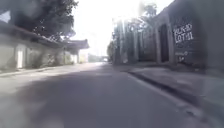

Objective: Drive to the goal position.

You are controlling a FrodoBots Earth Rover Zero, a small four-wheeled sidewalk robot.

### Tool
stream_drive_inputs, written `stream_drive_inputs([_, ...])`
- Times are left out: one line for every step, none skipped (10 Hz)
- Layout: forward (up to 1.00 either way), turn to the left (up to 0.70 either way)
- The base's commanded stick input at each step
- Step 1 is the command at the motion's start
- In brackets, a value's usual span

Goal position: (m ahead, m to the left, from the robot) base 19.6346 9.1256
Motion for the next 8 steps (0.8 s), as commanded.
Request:
stream_drive_inputs([1.0, 0.0])
stream_drive_inputs([1.0, 0.0])
stream_drive_inputs([1.0, 0.0])
stream_drive_inputs([1.0, 0.0])
stream_drive_inputs([1.0, 0.0])
stream_drive_inputs([1.0, -0.02])
stream_drive_inputs([1.0, -0.04])
stream_drive_inputs([1.0, -0.36])
